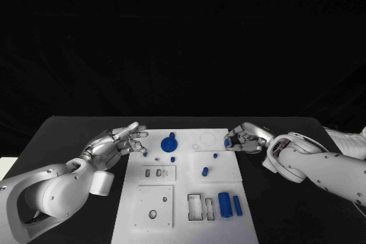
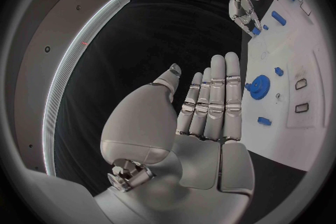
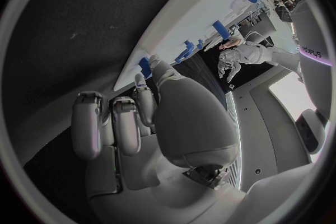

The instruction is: Assemble the parts on the task board

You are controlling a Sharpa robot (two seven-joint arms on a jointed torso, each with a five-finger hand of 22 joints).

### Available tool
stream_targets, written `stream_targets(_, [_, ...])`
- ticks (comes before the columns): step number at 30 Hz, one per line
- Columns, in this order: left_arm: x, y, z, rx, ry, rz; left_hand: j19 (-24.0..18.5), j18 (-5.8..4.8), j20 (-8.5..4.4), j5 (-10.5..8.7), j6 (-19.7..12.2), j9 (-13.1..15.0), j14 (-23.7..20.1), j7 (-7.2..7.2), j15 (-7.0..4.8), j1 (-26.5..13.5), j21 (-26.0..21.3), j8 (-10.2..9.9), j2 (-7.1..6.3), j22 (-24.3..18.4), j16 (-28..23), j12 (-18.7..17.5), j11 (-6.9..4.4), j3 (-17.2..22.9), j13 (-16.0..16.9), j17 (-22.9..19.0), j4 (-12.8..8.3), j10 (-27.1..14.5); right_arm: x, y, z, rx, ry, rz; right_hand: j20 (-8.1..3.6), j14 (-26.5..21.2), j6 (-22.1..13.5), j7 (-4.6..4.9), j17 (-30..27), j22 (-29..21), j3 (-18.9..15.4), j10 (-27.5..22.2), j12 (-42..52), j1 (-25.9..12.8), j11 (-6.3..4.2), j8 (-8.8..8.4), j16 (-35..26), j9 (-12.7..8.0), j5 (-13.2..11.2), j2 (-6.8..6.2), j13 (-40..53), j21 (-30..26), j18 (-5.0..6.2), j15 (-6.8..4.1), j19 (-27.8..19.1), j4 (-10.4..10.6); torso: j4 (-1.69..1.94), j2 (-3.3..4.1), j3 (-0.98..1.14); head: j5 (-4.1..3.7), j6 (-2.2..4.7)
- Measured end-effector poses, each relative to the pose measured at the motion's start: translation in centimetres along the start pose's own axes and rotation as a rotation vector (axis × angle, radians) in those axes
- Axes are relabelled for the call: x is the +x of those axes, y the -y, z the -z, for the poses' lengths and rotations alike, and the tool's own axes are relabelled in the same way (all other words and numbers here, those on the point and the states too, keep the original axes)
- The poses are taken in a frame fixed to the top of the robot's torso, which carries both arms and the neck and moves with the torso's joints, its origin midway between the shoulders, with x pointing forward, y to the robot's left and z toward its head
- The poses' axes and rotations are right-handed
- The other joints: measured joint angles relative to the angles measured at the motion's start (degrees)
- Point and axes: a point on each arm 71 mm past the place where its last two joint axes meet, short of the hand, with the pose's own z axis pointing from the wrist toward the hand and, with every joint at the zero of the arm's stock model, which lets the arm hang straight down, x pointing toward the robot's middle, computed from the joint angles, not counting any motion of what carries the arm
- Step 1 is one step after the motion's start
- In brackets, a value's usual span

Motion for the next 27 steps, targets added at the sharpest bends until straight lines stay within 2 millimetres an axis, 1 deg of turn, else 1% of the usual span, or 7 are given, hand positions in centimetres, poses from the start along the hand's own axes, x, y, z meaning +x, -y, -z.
stream_targets(1, [0.0, 0.0, 0.0, 0.0, 0.0, 0.0, 0.0, 0.0, 0.0, 0.0, 0.0, 0.0, 0.0, 0.0, 0.0, 0.0, 0.0, 0.0, 0.0, 0.0, 0.0, 0.0, 0.0, 0.0, 0.0, 0.0, 0.0, 0.0, 0.02, -0.02, -0.02, 0.0, -0.001, 0.0, 0.0, 0.0, 0.0, -0.01, 0.0, 0.0, 0.0, 0.0, 0.0, 0.0, 0.0, 0.0, 0.0, 0.0, 0.0, 0.26, 1.1, 0.0, 0.0, 0.0, 0.0, 0.0, 0.0, 0.0, -0.01, 0.01, 0.01])
stream_targets(3, [0.01, -0.01, 0.0, -0.001, -0.001, 0.0, 0.0, -0.01, 0.0, 0.0, 0.0, 0.0, 0.0, 0.0, 0.0, 0.0, 0.0, 0.0, 0.0, 0.0, 0.0, 0.0, 0.0, 0.0, 0.0, 0.0, 0.0, 0.0, 0.06, -0.05, -0.04, -0.001, -0.004, 0.0, 0.0, 0.0, 0.2, 0.2, 0.0, 0.1, 0.2, 0.0, 0.0, 0.0, 0.0, 0.0, 0.0, 0.0, -0.2, 0.29, 1.2, 0.0, 0.0, 0.0, 0.0, 0.1, -0.01, 0.01, -0.01, 0.02, 0.02])
stream_targets(11, [0.01, -0.01, 0.03, -0.003, -0.001, 0.001, 0.0, 0.0, 0.0, 0.0, 0.0, 0.0, 0.0, 0.0, 0.0, 0.0, 0.0, 0.0, 0.0, 0.0, 0.0, 0.0, 0.0, 0.0, 0.0, 0.0, 0.0, 0.0, 0.19, -0.17, -0.14, -0.005, -0.012, 0.003, 0.0, 0.0, 0.2, 0.2, 0.0, 0.1, 0.2, 0.0, 0.1, 0.0, 0.0, 0.0, 0.0, 0.0, -0.2, 0.34, 1.3, 0.0, 0.0, 0.0, 0.0, 0.1, -0.01, 0.02, -0.04, 0.05, 0.0])
stream_targets(17, [0.0, -0.01, 0.04, -0.003, -0.001, 0.001, 0.0, 0.0, 0.0, 0.0, 0.0, 0.0, 0.0, 0.0, 0.0, 0.0, 0.0, 0.0, 0.0, 0.0, 0.0, 0.0, 0.0, 0.0, 0.0, 0.0, 0.0, 0.0, 0.26, -0.26, -0.2, -0.007, -0.014, 0.005, 0.0, 0.0, 1.1, -0.07, 0.0, 0.4, 1.0, 0.0, 0.5, -0.1, 0.0, 0.19, 0.1, 0.1, -0.2, 0.37, 1.3, 0.2, 0.0, 0.0, 0.0, -0.3, -0.01, 0.02, -0.04, 0.11, -0.05])
stream_targets(21, [0.0, -0.01, 0.05, -0.004, -0.002, 0.001, 0.0, 0.0, 0.0, 0.0, 0.0, 0.0, 0.0, 0.0, 0.0, 0.0, 0.0, 0.0, 0.0, 0.0, 0.0, 0.0, 0.0, 0.0, 0.0, 0.0, 0.0, 0.0, 0.26, -0.26, -0.22, -0.007, -0.013, 0.006, -0.25, 0.0, 2.7, -0.64, 0.0, 0.7, 2.2, 0.0, 1.0, -0.3, 0.0, 0.84, 0.2, 0.3, -0.2, 1.34, 1.6, 0.5, 0.0, 0.0, 0.3, -0.4, -0.01, 0.02, -0.04, 0.12, -0.06])
stream_targets(24, [-0.01, -0.01, 0.05, -0.004, -0.002, 0.001, 0.0, 0.0, 0.0, 0.0, 0.0, 0.0, 0.0, 0.0, 0.0, 0.0, 0.0, 0.0, 0.0, 0.0, 0.0, 0.0, 0.0, 0.0, 0.0, 0.0, 0.0, 0.0, 0.22, -0.29, -0.24, -0.008, -0.009, 0.005, -0.55, 0.0, 4.2, -1.1, 0.0, 1.0, 3.5, 0.0, 1.5, -0.1, -0.01, 1.4, 0.5, 0.4, -1.4, 1.78, 1.6, 0.5, 0.0, -0.64, 0.5, -0.9, -0.01, 0.02, -0.04, 0.16, -0.07])
stream_targets(27, [-0.01, -0.01, 0.06, -0.005, -0.002, 0.001, 0.0, 0.0, 0.0, 0.0, -0.2, 0.0, 0.0, 0.21, 0.0, 0.0, -0.3, 0.0, 0.0, -0.1, 0.0, 0.0, 0.0, 0.0, -0.1, -0.1, 0.0, 0.0, 0.18, -0.3, -0.25, -0.009, -0.001, 0.004, -0.98, 0.0, 4.4, -0.92, 0.0, 1.2, 4.8, 0.2, 1.6, -0.3, -0.22, 2.03, 0.5, 0.5, -1.9, 2.01, 1.5, 0.7, 0.0, -1.27, 0.5, -1.5, -0.02, 0.03, -0.04, 0.2, -0.09])
